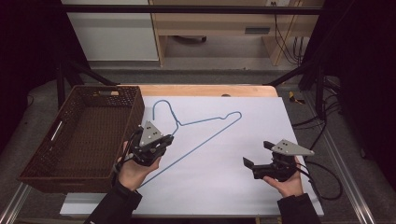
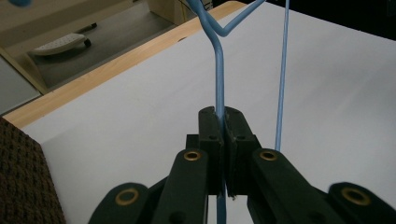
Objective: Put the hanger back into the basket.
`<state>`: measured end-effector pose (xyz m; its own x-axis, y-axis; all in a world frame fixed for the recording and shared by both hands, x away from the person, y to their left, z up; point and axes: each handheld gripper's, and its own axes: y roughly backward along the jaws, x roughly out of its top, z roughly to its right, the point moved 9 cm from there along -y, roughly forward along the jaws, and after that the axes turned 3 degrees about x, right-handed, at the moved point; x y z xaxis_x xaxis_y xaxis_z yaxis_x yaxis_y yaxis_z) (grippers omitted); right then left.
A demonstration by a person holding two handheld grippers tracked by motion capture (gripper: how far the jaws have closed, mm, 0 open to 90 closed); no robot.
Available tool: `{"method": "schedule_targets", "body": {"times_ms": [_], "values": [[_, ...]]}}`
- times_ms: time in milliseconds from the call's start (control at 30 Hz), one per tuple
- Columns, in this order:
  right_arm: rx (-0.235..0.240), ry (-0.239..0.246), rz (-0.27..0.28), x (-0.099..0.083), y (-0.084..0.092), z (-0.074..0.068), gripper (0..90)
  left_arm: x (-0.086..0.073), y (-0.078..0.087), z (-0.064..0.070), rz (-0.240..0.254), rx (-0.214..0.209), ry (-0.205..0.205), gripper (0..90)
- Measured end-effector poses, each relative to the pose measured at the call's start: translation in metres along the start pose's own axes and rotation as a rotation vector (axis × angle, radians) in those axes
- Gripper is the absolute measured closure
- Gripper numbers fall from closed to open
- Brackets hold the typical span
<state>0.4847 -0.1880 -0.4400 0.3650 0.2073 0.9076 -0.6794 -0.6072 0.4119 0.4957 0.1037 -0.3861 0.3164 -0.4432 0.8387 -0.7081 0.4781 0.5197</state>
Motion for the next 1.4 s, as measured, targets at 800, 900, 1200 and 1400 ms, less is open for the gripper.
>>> {"method": "schedule_targets", "body": {"times_ms": [800, 900, 1200, 1400], "values": [[-0.055, -0.033, 0.019, -0.006, 0.016, 0.011, 0.4, 0.029, 0.036, -0.026, 0.039, 0.018, -0.006, 87.3], [-0.054, -0.037, 0.020, -0.006, 0.017, 0.012, 0.4, 0.030, 0.040, -0.033, 0.026, 0.017, -0.005, 87.3], [-0.060, -0.036, 0.020, -0.006, 0.017, 0.013, 0.5, 0.036, 0.055, -0.060, 0.011, 0.020, -0.004, 87.3], [-0.063, -0.036, 0.022, -0.006, 0.018, 0.014, 0.4, 0.036, 0.070, -0.083, 0.003, 0.054, -0.011, 87.3]]}}
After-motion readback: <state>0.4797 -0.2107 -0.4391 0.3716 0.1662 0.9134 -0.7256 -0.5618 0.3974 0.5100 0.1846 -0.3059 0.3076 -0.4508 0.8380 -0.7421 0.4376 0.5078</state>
